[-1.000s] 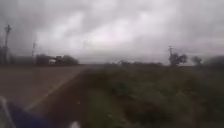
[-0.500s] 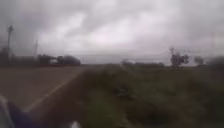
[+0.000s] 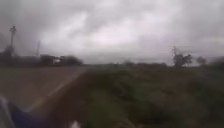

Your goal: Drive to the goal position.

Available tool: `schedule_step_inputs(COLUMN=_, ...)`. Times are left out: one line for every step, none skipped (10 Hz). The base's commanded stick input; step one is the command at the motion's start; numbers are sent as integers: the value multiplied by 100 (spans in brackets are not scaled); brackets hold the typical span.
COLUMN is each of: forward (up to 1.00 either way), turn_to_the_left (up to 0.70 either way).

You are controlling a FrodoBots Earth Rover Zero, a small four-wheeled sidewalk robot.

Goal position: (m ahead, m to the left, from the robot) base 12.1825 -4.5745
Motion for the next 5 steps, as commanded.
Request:
schedule_step_inputs(forward=0, turn_to_the_left=70)
schedule_step_inputs(forward=0, turn_to_the_left=70)
schedule_step_inputs(forward=0, turn_to_the_left=70)
schedule_step_inputs(forward=0, turn_to_the_left=70)
schedule_step_inputs(forward=0, turn_to_the_left=70)
